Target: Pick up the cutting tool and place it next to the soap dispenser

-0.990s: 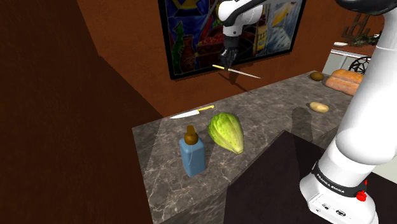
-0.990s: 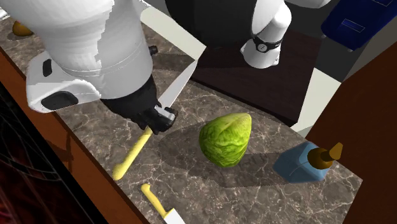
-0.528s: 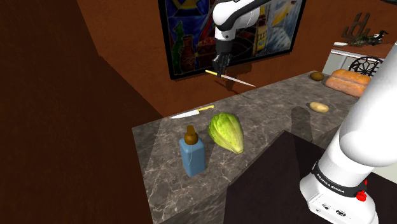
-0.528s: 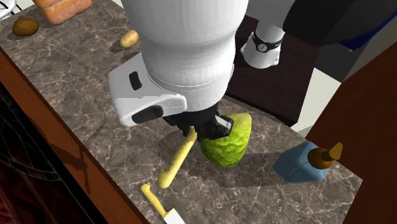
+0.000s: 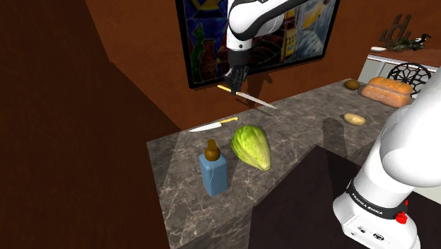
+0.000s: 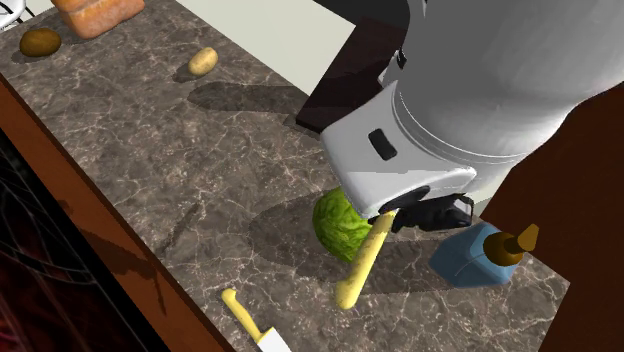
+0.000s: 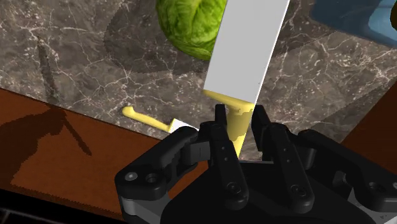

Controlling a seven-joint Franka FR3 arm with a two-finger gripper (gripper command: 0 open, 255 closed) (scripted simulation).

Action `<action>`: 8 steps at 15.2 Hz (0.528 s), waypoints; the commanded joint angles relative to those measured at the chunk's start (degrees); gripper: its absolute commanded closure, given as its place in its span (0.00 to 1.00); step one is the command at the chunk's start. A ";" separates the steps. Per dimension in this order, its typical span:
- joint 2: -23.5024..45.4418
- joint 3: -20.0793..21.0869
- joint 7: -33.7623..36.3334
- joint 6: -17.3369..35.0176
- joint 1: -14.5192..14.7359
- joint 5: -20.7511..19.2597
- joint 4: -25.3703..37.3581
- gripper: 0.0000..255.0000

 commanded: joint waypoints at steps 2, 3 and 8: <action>-1.82 2.51 4.46 0.35 1.91 0.08 -2.10 1.00; -2.20 3.34 5.86 0.40 2.51 0.14 -2.51 1.00; -2.56 5.90 10.10 2.06 4.35 0.35 -4.46 1.00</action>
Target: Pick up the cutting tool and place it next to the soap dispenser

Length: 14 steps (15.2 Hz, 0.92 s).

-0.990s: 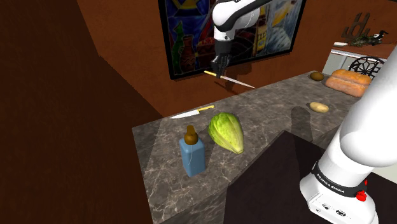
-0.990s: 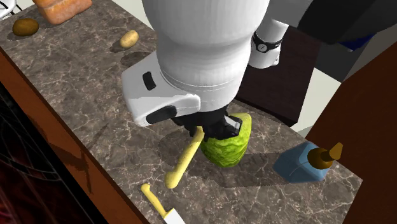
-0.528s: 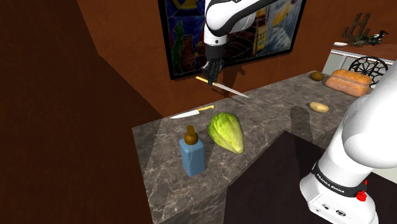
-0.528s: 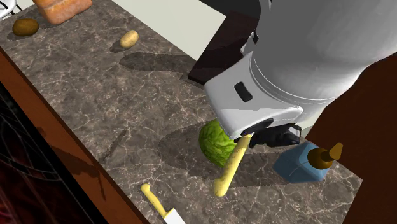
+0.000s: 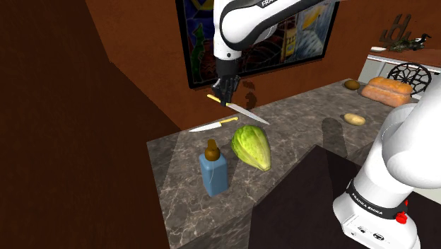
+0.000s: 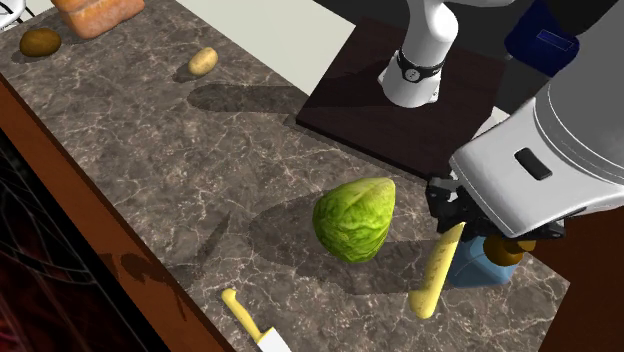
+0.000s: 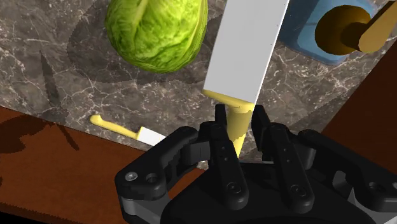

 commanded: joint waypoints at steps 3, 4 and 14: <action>0.89 0.26 0.41 3.06 0.15 -0.01 -2.18 1.00; 1.16 0.27 0.42 3.84 0.15 -0.03 -2.69 1.00; 4.63 0.39 0.54 11.71 0.16 -0.23 -7.10 1.00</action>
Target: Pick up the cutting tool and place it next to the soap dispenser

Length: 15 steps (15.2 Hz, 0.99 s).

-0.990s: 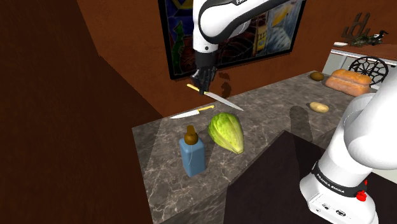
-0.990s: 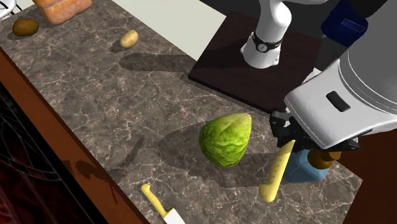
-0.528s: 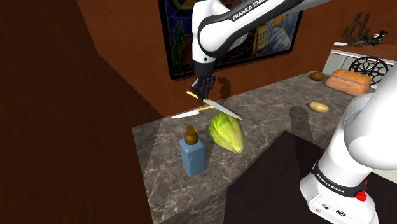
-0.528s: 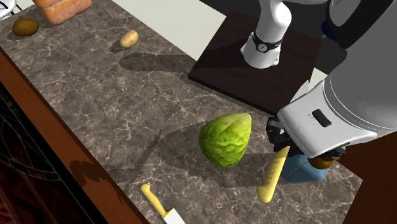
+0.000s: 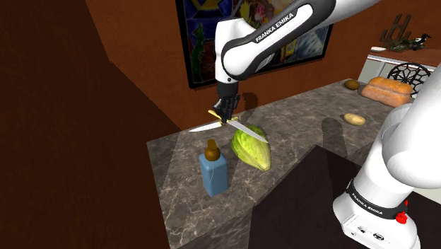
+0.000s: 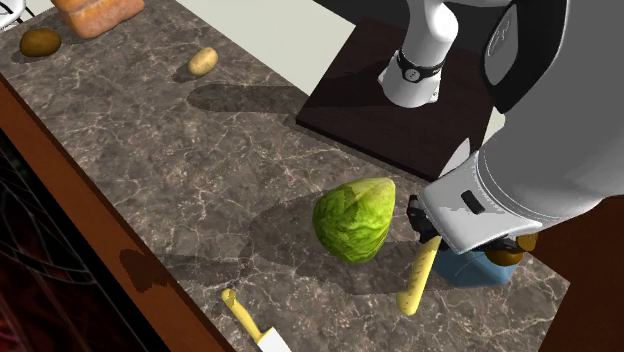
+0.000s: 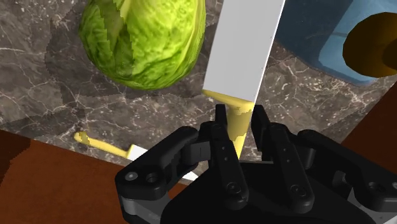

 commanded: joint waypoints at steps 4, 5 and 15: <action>2.34 0.07 0.14 3.96 0.01 -0.19 -1.59 1.00; 2.81 0.08 0.17 4.75 0.01 -0.23 -1.92 1.00; 8.17 0.11 0.52 12.66 0.01 -0.78 -4.47 1.00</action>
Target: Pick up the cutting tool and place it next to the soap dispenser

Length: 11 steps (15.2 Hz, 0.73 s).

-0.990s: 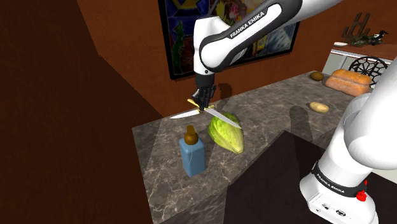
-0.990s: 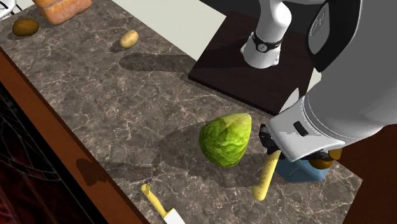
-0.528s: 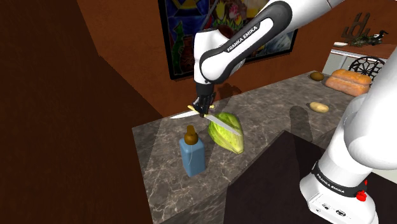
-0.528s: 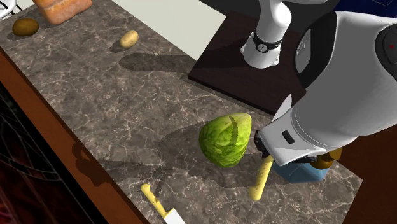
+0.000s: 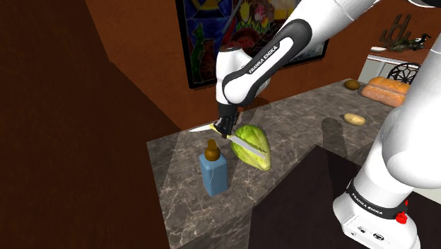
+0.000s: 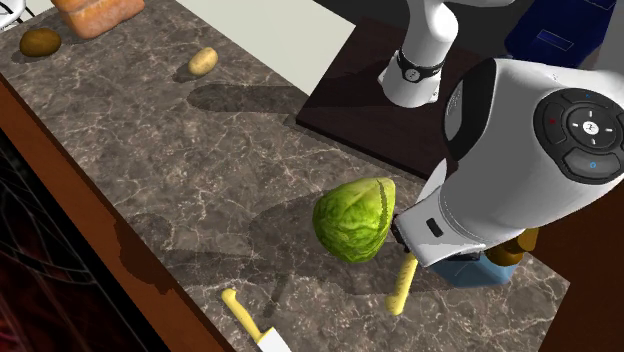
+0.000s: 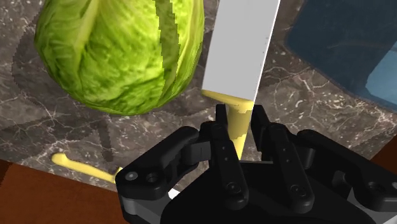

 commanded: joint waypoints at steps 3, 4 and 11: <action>2.24 -0.02 0.20 3.13 0.02 -0.28 -0.87 1.00; 2.88 -0.03 0.26 3.91 0.03 -0.36 -1.01 1.00; 7.62 -0.20 0.72 9.29 0.13 -1.06 -1.66 1.00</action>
